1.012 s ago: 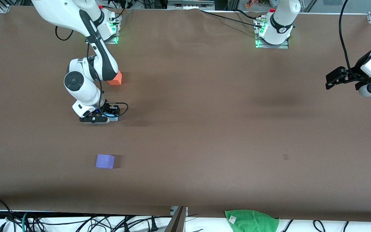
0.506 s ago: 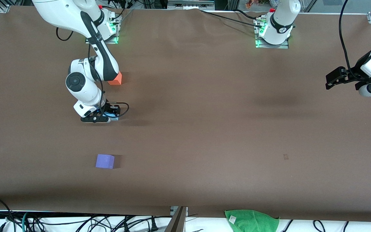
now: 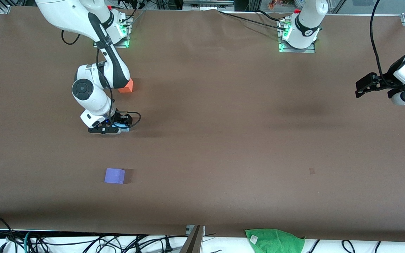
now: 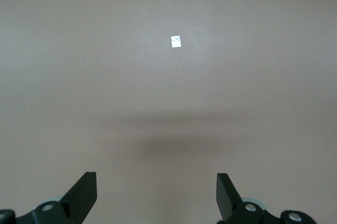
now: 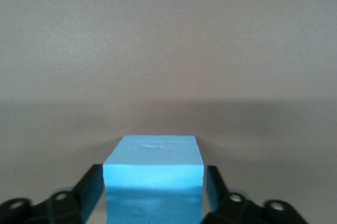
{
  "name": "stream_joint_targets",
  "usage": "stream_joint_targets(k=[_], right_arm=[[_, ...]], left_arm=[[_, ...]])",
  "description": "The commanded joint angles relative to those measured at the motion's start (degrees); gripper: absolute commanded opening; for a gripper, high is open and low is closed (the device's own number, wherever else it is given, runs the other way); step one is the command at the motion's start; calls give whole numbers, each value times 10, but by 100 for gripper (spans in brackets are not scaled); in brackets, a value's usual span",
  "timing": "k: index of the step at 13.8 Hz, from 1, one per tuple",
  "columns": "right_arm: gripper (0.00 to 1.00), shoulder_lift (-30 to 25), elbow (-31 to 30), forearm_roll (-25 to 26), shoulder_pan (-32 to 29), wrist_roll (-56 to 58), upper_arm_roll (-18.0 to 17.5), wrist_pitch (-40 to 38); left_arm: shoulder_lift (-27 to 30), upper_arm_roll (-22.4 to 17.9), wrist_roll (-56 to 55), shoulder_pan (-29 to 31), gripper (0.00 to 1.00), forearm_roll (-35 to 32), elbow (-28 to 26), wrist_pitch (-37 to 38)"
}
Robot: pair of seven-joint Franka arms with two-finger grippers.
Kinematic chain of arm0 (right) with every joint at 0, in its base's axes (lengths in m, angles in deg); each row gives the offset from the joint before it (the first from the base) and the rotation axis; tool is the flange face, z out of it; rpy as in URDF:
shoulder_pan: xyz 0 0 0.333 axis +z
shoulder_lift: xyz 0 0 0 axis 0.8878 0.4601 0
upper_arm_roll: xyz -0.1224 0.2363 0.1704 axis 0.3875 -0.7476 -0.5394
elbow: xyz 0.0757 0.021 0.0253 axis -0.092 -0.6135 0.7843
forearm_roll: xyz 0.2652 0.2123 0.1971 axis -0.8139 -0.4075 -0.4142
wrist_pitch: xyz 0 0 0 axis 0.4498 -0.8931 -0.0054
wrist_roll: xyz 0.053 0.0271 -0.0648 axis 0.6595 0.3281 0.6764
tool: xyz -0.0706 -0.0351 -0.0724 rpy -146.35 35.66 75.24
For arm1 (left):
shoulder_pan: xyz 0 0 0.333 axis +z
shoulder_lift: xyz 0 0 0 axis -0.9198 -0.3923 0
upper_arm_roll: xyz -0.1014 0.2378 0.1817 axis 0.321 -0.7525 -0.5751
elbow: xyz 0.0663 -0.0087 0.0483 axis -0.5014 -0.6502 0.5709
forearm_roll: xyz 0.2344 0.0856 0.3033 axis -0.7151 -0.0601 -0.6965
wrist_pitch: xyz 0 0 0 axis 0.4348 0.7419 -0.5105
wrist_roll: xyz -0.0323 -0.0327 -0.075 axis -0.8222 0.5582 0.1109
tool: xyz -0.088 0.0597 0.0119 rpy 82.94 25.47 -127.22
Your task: Place blue block between orange and purple blocks
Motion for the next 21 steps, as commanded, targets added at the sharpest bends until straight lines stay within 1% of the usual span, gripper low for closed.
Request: stream_joint_targets(k=[1,4,6,8,11,12,18,19,21], right_arm=[[100,-21,19,-14,2,28,0,-36],[100,-41,55,-14,2,43,5,-99],[100,-58,89,-12,2,44,7,-165],[100,-70,140,-6,2,44,17,-258],[100,-76,247,-3,2,41,32,-439],[100,-76,277,-1,0,47,38,-484],[100,-78,405,6,0,88,85,-654],[100,-78,420,8,0,87,88,-681],[100,-98,442,30,-3,84,81,-713]], left_arm=[[-7,-3,-28,-5,100,4,15,10],[-7,-3,-28,-6,100,4,16,9],[-7,-3,-28,-7,100,4,15,10],[-7,-3,-28,-7,100,4,15,9],[-8,-3,-28,-8,100,4,15,10],[-8,-3,-28,-8,100,4,16,10],[-8,-3,-29,-8,100,4,16,10],[-9,-3,-29,-8,100,4,16,10],[-8,-3,-29,-8,100,4,16,10]])
